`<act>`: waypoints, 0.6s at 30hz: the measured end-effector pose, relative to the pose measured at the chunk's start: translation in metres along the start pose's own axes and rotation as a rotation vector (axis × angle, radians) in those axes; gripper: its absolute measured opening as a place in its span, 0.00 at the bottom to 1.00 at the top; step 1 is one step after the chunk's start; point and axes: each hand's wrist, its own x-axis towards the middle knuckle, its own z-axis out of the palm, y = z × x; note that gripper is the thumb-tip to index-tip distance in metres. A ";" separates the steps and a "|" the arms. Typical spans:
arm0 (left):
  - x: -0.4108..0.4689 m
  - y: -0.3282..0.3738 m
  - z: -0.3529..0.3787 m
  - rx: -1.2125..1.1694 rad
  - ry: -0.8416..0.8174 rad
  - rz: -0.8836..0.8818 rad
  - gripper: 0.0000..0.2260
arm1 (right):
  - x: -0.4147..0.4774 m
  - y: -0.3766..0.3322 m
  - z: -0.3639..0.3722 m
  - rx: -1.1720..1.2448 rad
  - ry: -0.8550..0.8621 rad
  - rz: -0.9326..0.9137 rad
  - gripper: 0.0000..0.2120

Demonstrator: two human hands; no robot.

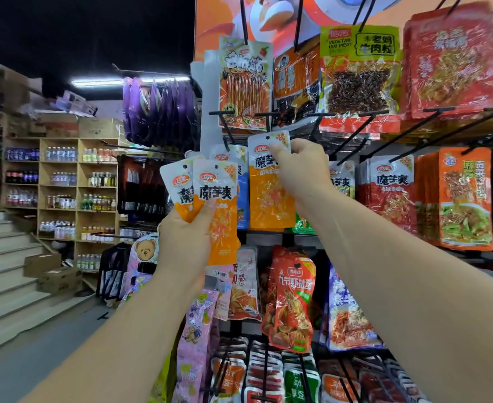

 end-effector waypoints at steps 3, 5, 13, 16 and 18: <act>0.002 0.001 -0.003 -0.003 0.004 -0.017 0.03 | 0.004 -0.003 0.005 0.015 0.039 0.042 0.26; 0.004 -0.001 -0.004 0.004 0.007 -0.044 0.03 | 0.006 -0.005 0.008 0.004 0.062 0.031 0.28; 0.006 -0.003 -0.006 0.012 0.011 -0.040 0.03 | 0.014 0.005 0.008 -0.275 0.122 0.055 0.26; 0.006 -0.003 -0.006 -0.002 -0.011 -0.045 0.05 | 0.014 0.016 0.008 -0.364 0.089 0.039 0.24; 0.006 -0.003 -0.006 -0.006 -0.009 -0.046 0.05 | 0.008 0.019 0.005 -0.448 0.074 -0.039 0.14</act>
